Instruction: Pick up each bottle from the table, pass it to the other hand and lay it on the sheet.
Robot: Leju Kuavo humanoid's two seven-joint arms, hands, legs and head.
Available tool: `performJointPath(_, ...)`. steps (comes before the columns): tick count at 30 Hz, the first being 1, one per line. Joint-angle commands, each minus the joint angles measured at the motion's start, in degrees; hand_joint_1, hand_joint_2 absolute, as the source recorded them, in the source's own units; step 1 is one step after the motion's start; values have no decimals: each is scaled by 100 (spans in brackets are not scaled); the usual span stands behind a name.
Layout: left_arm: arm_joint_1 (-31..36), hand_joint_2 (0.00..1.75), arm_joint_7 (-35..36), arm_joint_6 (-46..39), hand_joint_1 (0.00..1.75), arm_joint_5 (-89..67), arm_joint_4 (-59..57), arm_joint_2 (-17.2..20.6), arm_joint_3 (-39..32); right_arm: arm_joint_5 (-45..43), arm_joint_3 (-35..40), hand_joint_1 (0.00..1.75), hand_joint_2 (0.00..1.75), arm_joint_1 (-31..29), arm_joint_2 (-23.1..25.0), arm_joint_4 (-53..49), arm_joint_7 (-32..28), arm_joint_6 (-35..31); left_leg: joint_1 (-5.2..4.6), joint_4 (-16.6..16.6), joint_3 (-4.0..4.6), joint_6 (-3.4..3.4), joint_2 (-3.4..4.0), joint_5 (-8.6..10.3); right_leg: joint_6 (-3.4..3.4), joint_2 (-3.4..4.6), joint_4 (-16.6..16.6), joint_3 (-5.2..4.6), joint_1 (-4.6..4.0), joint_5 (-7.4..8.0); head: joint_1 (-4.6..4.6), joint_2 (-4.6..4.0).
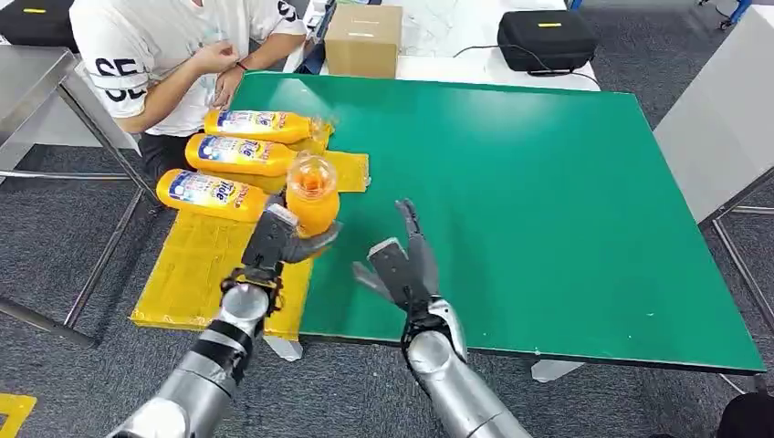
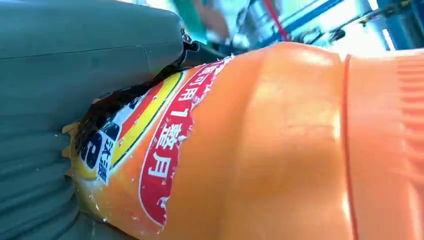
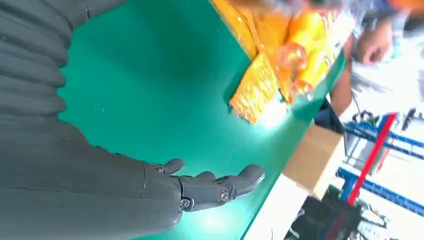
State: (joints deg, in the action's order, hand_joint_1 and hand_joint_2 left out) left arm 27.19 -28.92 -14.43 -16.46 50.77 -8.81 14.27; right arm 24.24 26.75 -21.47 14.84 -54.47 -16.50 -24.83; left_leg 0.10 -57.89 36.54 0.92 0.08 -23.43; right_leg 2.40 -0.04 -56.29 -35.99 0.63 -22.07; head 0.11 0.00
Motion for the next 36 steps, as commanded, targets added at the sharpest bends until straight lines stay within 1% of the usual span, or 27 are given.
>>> performJointPath(1, 515, 175, -126, -270, 175, -977, -1279, 558, 215, -344, -441, 0, 175, 295, -226, -183, -197, 87, 1, 10, -32, -4, -6, -8, -5, -6, 9, 34, -1, -10, 0, 0)
performJointPath(2, 600, 175, -205, -354, 175, -1180, -1473, 707, 264, -514, -529, 0, 175, 350, -237, -236, -368, 107, 3, 12, -53, -5, -10, -15, -8, -10, 10, 56, -3, -19, 0, 0)
performJointPath(4, 837, 175, -362, -443, 175, -1541, -1860, 989, 246, -642, -560, 0, 175, 419, -316, -517, -464, 186, 4, 14, -60, -7, -7, -16, -10, -5, 13, 62, -4, -18, 0, 0)
performJointPath(5, 905, 175, -394, -331, 175, -1560, -1935, 1100, 205, -650, -554, 0, 175, 430, -349, -642, -465, 203, 3, 7, -35, -6, 0, -10, -8, 2, 5, 35, -3, -11, 0, 0)
performJointPath(6, 952, 175, -433, -331, 175, -1709, -1998, 1219, 227, -677, -550, 0, 175, 436, -381, -753, -435, 240, 4, 1, -45, -8, 5, -19, -12, 7, -1, 43, -4, -18, 2, 0)
performJointPath(8, 969, 175, -674, -65, 175, -1908, -2077, 1469, 243, -759, -525, 0, 175, 406, -459, -868, -377, 375, 3, 0, -15, -6, 9, -7, -8, 9, -1, 12, -3, -5, 2, 0)
performJointPath(9, 959, 175, -695, -119, 175, -2168, -2115, 1627, 395, -805, -542, 0, 175, 383, -468, -870, -359, 414, 5, -2, -32, -9, 12, -16, -13, 13, -5, 26, -6, -13, 0, 0)
performJointPath(10, 982, 175, -728, 65, 175, -2314, -2246, 1774, 445, -835, -517, 0, 175, 338, -497, -848, -351, 497, 2, 4, -28, -8, 15, -10, -10, 15, -1, 19, -2, -7, 0, 0)
performJointPath(11, 1008, 175, -650, -25, 175, -2572, -2340, 1912, 584, -838, -506, 0, 175, 307, -509, -834, -351, 524, 4, 3, -37, -10, 14, -14, -13, 14, -3, 28, -4, -12, 0, 0)
performJointPath(12, 1053, 175, -586, -13, 175, -2756, -2481, 2021, 677, -848, -500, 0, 175, 300, -523, -833, -350, 556, 4, 4, -25, -8, 13, -9, -9, 11, 2, 18, -4, -7, 0, 0)
performJointPath(13, 1100, 175, -579, 91, 175, -2889, -2630, 2162, 736, -861, -501, 0, 175, 294, -546, -829, -348, 599, 7, 2, -42, -11, 18, -17, -14, 16, -1, 33, -7, -13, -2, 0)
performJointPath(15, 1147, 175, -549, 125, 175, -3036, -2753, 2261, 823, -873, -509, 0, 175, 288, -557, -820, -348, 625, 8, 1, -20, -8, 15, -7, -8, 12, 0, 13, -7, -6, 0, 0)
performJointPath(16, 1187, 175, -450, 195, 175, -3199, -2840, 2358, 930, -883, -509, 0, 175, 287, -568, -829, -350, 646, 12, -1, -37, -11, 15, -15, -11, 11, -2, 31, -10, -14, 0, 0)
performJointPath(19, 1231, 175, -240, 354, 175, -3502, -2954, 2605, 1126, -900, -513, 0, 175, 278, -603, -877, -343, 693, 9, 0, -33, -13, 22, -11, -9, 20, -5, 24, -6, -11, 0, 0)
performJointPath(20, 1244, 175, -175, 363, 175, -3572, -2980, 2656, 1166, -900, -510, 0, 175, 266, -611, -887, -339, 704, 8, 2, -19, -11, 19, -3, -7, 17, -2, 12, -5, -4, 2, 0)
performJointPath(21, 1258, 175, -23, 308, 175, -3686, -3010, 2686, 1219, -905, -512, 0, 175, 260, -610, -899, -327, 713, 10, 2, -36, -13, 22, -11, -10, 20, -4, 28, -7, -11, 0, 0)
performJointPath(23, 1305, 175, 219, 296, 175, -3870, -3084, 2693, 1329, -896, -494, 0, 175, 238, -608, -883, -307, 732, 9, 0, -38, -14, 22, -13, -12, 21, -7, 28, -7, -13, 2, 0)
performJointPath(24, 1316, 175, 264, 290, 175, -3901, -3100, 2677, 1346, -895, -490, 0, 175, 225, -597, -868, -298, 731, 8, 2, -32, -12, 15, -8, -10, 13, -3, 24, -5, -10, 2, 0)
performJointPath(25, 1329, 175, 495, 249, 175, -4044, -3171, 2633, 1431, -886, -469, 0, 175, 203, -583, -832, -287, 747, 7, 4, -21, -11, 11, -1, -7, 9, -2, 14, -4, -5, 0, 0)
performJointPath(26, 1314, 175, 535, 226, 175, -4064, -3173, 2613, 1439, -878, -464, 0, 175, 198, -575, -825, -283, 739, 9, 3, -37, -14, 12, -8, -11, 11, -2, 29, -7, -11, 0, 0)
performJointPath(28, 1233, 175, 686, 111, 175, -4133, -3193, 2508, 1475, -867, -444, 0, 175, 175, -552, -796, -275, 740, 6, 5, -21, -10, 8, 0, -6, 6, -2, 15, -3, -5, 2, 0)
performJointPath(29, 1217, 175, 701, 94, 175, -4138, -3193, 2492, 1477, -866, -443, 0, 175, 173, -551, -793, -274, 739, 5, 3, -36, -12, 7, -7, -8, 5, -4, 30, -3, -13, 0, 0)
performJointPath(31, 1217, 175, 701, 94, 175, -4138, -3193, 2492, 1477, -866, -443, 0, 175, 173, -551, -793, -274, 739, 6, 3, -21, -10, 9, -1, -5, 7, -3, 16, -3, -5, 0, 0)
performJointPath(32, 1217, 175, 701, 94, 175, -4138, -3193, 2492, 1477, -866, -443, 0, 175, 173, -551, -793, -274, 739, 7, 3, -42, -12, 6, -10, -9, 5, -4, 38, -4, -16, 2, 0)
performJointPath(33, 1217, 175, 701, 94, 175, -4138, -3193, 2492, 1477, -866, -443, 0, 175, 173, -551, -793, -274, 739, 5, 4, -32, -11, 2, -5, -7, 4, -5, 29, -2, -11, 0, 0)
performJointPath(34, 1208, 175, 715, 43, 175, -4163, -3209, 2466, 1476, -860, -439, 0, 175, 170, -559, -786, -271, 742, 9, -1, -43, -13, 3, -12, -10, 6, -6, 42, -6, -16, 0, 0)
performJointPath(36, 1131, 175, 779, -77, 175, -4193, -3202, 2353, 1472, -840, -429, 0, 175, 170, -558, -785, -257, 737, 5, 3, -27, -11, -1, -2, -7, 4, -4, 27, -1, -8, 2, 0)
